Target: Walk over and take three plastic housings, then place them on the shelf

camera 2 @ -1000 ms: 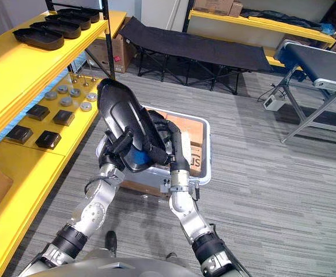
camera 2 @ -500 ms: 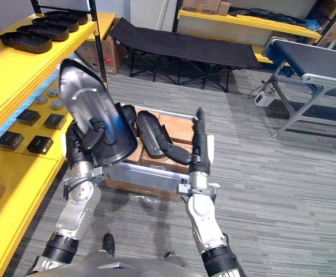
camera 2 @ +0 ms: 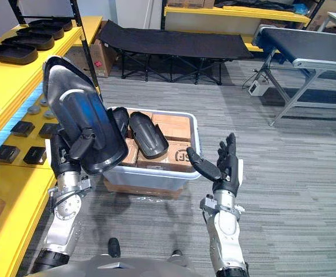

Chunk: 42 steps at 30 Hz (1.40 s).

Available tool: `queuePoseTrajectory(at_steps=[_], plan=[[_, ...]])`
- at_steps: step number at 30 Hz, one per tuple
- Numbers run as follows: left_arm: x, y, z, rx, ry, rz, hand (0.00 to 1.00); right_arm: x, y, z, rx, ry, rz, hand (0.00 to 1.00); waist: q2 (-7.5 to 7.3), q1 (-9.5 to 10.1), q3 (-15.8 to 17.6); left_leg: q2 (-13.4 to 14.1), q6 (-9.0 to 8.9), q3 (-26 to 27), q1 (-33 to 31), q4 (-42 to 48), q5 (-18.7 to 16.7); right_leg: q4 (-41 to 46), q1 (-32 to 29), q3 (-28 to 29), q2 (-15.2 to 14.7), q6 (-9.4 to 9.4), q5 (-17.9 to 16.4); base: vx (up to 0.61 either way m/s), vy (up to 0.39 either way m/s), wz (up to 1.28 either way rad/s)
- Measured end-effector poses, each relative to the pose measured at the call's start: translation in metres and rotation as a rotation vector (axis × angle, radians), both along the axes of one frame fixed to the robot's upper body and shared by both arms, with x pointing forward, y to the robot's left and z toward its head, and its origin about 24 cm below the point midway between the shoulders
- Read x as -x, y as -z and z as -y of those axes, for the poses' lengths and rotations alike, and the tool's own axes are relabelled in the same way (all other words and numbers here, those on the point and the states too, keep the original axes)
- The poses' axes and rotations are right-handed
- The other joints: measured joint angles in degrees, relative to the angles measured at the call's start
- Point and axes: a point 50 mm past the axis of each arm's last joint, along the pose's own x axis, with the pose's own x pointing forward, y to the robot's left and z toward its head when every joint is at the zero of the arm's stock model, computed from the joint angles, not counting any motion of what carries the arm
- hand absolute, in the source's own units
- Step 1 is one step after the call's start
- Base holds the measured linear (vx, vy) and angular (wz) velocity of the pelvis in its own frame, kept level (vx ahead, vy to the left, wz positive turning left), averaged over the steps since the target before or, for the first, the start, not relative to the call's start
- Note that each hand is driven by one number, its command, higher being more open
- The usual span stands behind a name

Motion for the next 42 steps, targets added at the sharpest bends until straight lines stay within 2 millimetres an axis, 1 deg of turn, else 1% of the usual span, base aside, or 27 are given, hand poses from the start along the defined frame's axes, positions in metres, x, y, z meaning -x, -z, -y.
queuePoseTrajectory(at_steps=[2, 4, 8, 14, 16, 17, 18, 19, 21, 23, 24, 25, 26, 29, 33, 36, 40, 41, 42], plan=[[0.002, -0.004, 0.000, 0.000, 0.007, 0.023, 0.00, 0.007, 0.009, 0.006, -0.009, 0.026, -0.047, 1.00, 0.14, 0.02, -0.08, 0.03, 0.00, -0.01, 0.00, 0.00, 0.00, 0.01, 0.00, -0.04, 0.04, 0.00, -0.01, 0.00, 0.000, 0.00], [0.007, -0.002, -0.002, -0.002, 0.008, 0.024, 0.00, 0.011, 0.016, 0.008, -0.011, 0.032, -0.086, 1.00, 0.61, -0.17, -0.37, 0.04, -0.02, -0.01, 0.00, -0.01, -0.01, -0.01, -0.04, -0.04, 0.04, -0.02, -0.05, 0.00, 0.000, 0.00], [0.009, 0.000, -0.003, -0.004, 0.010, 0.015, 0.00, 0.012, 0.017, 0.008, -0.012, 0.020, -0.091, 1.00, 1.03, -0.04, -0.63, 0.05, -0.10, -0.20, -0.01, -0.02, -0.07, -0.02, -0.18, -0.22, 0.06, -0.07, -0.12, -0.01, 0.003, 0.02], [0.016, 0.002, -0.009, 0.004, -0.040, 0.003, 0.00, 0.011, 0.017, 0.004, -0.041, -0.030, -0.079, 1.00, 1.05, 0.19, -0.64, -0.12, -0.33, -1.32, -0.18, -0.02, -0.13, -0.12, 0.37, -1.14, 0.02, 0.05, -0.19, 0.00, 0.009, 0.09], [0.023, -0.004, -0.014, 0.009, -0.075, 0.025, 0.00, 0.009, 0.017, 0.000, -0.057, -0.056, -0.077, 1.00, 0.98, 0.21, -0.69, -0.30, -0.33, -2.33, -0.56, -0.01, 0.00, -0.34, 0.76, -2.09, -0.01, 0.11, -0.23, 0.01, 0.007, 0.26], [0.028, -0.012, -0.017, 0.012, -0.092, 0.060, 0.00, 0.008, 0.017, -0.003, -0.069, -0.066, -0.075, 1.00, 0.94, 0.33, -0.73, -0.46, -0.33, -3.40, -1.34, -0.01, 0.25, -0.58, 0.98, -3.35, 0.01, 0.10, -0.21, 0.02, 0.002, 0.46], [0.032, -0.021, -0.020, 0.010, -0.112, 0.097, 0.00, 0.006, 0.017, -0.007, -0.090, -0.073, -0.074, 1.00, 0.94, 0.78, -0.74, -0.59, -0.32, -4.64, -2.10, 0.00, 0.56, -0.76, 1.07, -4.60, 0.07, -0.01, -0.13, 0.03, -0.002, 0.58], [0.034, -0.028, -0.025, 0.007, -0.134, 0.130, 0.00, 0.005, 0.018, -0.012, -0.105, -0.085, -0.078, 1.00, 0.94, 1.94, -0.74, -0.66, -0.33, -5.60, -2.26, 0.00, 0.75, -1.07, 1.71, -5.71, 0.17, -0.01, -0.09, 0.02, -0.006, 0.48], [0.038, -0.035, -0.032, 0.004, -0.172, 0.157, 0.00, 0.001, 0.017, -0.018, -0.113, -0.107, -0.081, 1.00, 0.93, 2.73, -0.75, -0.79, -0.39, -6.65, -2.18, 0.00, 0.85, -1.04, 2.18, -6.95, 0.21, 0.01, -0.19, 0.00, -0.014, 0.37], [0.049, -0.041, -0.046, -0.010, -0.244, 0.183, 0.00, -0.010, 0.013, -0.033, -0.115, -0.163, -0.062, 1.00, 0.97, 3.99, -0.75, -1.01, -0.48, -8.38, -2.17, 0.00, 1.06, -1.03, 3.30, -8.74, 0.30, 0.01, -0.62, 0.00, -0.022, 0.43], [0.054, -0.042, -0.051, -0.016, -0.270, 0.183, 0.00, -0.014, 0.010, -0.038, -0.115, -0.181, -0.049, 1.00, 1.00, 4.67, -0.77, -1.18, -0.47, -9.19, -2.17, 0.00, 1.13, -1.00, 3.74, -9.58, 0.29, 0.02, -0.94, 0.01, -0.023, 0.47], [0.061, -0.041, -0.058, -0.020, -0.305, 0.172, 0.00, -0.022, 0.004, -0.042, -0.113, -0.197, -0.025, 1.00, 1.05, 6.01, -0.79, -1.46, -0.41, -10.24, -2.23, 0.00, 1.26, -1.00, 4.31, -10.59, 0.25, 0.10, -1.22, 0.00, -0.018, 0.46], [0.065, -0.039, -0.061, -0.028, -0.317, 0.158, 0.00, -0.027, 0.001, -0.044, -0.112, -0.201, -0.011, 1.00, 1.05, 6.81, -0.79, -1.60, -0.37, -10.81, -2.26, 0.00, 1.34, -0.99, 4.62, -11.04, 0.23, 0.16, -1.50, -0.01, -0.018, 0.42], [0.077, -0.032, -0.071, -0.050, -0.356, 0.109, 0.00, -0.041, -0.012, -0.049, -0.106, -0.219, 0.042, 1.00, 0.95, 8.35, -0.83, -2.06, -0.01, -12.76, -3.32, 0.00, 1.66, -0.89, 4.75, -13.06, 0.26, 0.21, -1.76, -0.02, -0.006, 0.33], [0.082, -0.027, -0.072, -0.021, -0.333, 0.086, 0.00, -0.048, -0.019, -0.055, -0.067, -0.247, 0.060, 1.00, 0.89, 9.46, -0.85, -2.47, 0.07, -14.08, -4.02, 0.00, 1.93, -0.67, 4.79, -13.96, 0.12, 0.18, -1.82, -0.02, 0.005, 0.21], [0.080, -0.027, -0.068, -0.028, -0.282, 0.086, 0.00, -0.050, -0.017, -0.063, -0.064, -0.290, 0.032, 1.00, 0.83, 9.42, -0.84, -2.47, -0.02, -15.65, -4.58, 0.01, 2.31, 0.49, 5.02, -15.18, 0.15, 0.23, -2.48, -0.01, -0.013, 0.22], [0.075, -0.025, -0.059, -0.021, -0.216, 0.073, 0.00, -0.050, -0.014, -0.068, -0.064, -0.319, -0.001, 1.00, 1.04, 9.39, -0.70, -2.43, -0.42, -18.60, -6.08, 0.02, 3.23, 1.68, 4.83, -17.66, 1.03, 0.09, -3.47, -0.05, -0.039, 0.40], [0.073, -0.024, -0.057, -0.019, -0.195, 0.059, 0.00, -0.050, -0.012, -0.067, -0.062, -0.321, -0.015, 1.00, 1.23, 9.20, -0.60, -2.05, -0.28, -17.92, -6.84, 0.01, 3.09, 2.04, 5.03, -19.08, 1.37, 0.06, -3.79, -0.07, -0.046, 0.75], [0.070, -0.022, -0.054, -0.017, -0.168, 0.046, 0.00, -0.048, -0.012, -0.064, -0.055, -0.315, -0.020, 1.00, 1.66, 8.58, -0.28, -1.48, 1.39, -14.13, -7.49, 0.18, 1.63, 1.93, 5.67, -21.85, 1.45, 0.16, -3.94, -0.05, -0.043, 0.94]])
